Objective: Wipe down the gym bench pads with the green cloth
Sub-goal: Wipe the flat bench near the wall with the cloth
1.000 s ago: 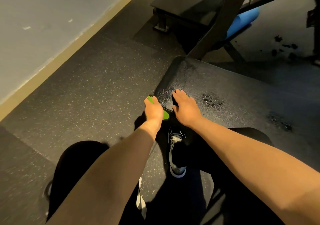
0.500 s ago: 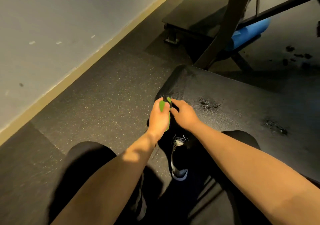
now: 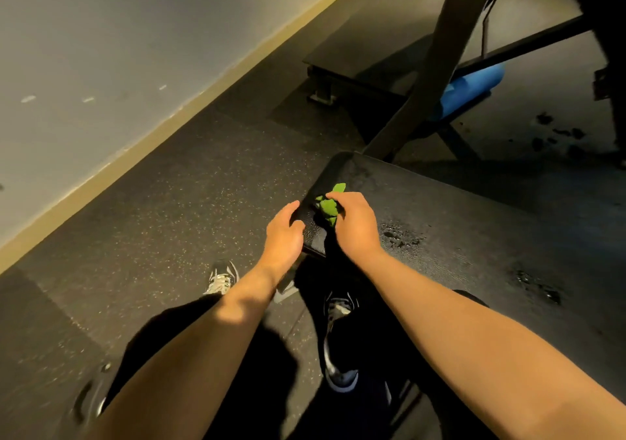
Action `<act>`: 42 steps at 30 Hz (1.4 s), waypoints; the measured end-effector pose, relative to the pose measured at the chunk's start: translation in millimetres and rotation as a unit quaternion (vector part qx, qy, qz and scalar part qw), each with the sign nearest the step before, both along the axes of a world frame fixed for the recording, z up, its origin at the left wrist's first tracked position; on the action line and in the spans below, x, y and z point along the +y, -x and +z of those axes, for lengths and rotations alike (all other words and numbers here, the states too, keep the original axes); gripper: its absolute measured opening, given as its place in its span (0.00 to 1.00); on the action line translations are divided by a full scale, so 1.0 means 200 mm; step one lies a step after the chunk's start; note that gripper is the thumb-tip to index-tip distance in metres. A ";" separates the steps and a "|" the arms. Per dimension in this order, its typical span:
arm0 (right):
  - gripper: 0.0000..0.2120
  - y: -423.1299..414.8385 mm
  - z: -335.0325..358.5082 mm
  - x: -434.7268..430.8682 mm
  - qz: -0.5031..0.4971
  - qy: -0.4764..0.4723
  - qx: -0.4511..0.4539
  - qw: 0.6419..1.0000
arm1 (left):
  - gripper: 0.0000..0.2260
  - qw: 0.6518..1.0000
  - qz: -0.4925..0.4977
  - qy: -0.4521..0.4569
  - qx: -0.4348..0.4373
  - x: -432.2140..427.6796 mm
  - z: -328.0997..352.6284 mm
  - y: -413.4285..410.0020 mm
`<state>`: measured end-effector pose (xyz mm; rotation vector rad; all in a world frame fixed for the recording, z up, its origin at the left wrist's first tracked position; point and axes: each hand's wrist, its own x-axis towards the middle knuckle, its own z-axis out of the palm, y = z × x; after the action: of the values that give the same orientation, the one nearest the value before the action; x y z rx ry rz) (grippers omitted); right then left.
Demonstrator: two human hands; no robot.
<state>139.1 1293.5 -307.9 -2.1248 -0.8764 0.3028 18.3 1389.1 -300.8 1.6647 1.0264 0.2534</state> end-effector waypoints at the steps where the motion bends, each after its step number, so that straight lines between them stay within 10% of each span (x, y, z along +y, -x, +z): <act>1: 0.24 -0.02 -0.03 0.01 0.010 0.015 -0.014 1.000 | 0.23 0.999 -0.009 -0.037 0.037 0.04 -0.05 0.01; 6: 0.28 0.11 -0.17 -0.02 0.248 0.103 -0.170 0.948 | 0.20 0.999 0.003 0.018 0.039 0.06 -0.18 -0.01; 11: 0.27 -0.05 -0.16 0.06 0.257 0.102 -0.244 0.930 | 0.25 0.997 -0.004 0.005 0.080 0.06 -0.22 -0.06; 19: 0.20 -0.36 -0.15 0.21 0.009 0.105 -0.123 0.987 | 0.24 0.997 -0.020 0.070 0.022 0.10 -0.27 0.02; 33: 0.25 0.04 -0.19 0.01 0.284 0.056 -0.112 0.951 | 0.25 0.998 0.008 0.068 -0.011 0.01 -0.19 0.03; 42: 0.23 -0.25 -0.22 0.18 0.038 0.072 -0.099 0.992 | 0.25 0.998 -0.012 0.054 -0.006 0.07 -0.29 0.05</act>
<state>190.1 1329.7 -352.4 -2.2885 -1.0802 0.2006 9.0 1403.5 -359.7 1.5746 0.9935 0.1884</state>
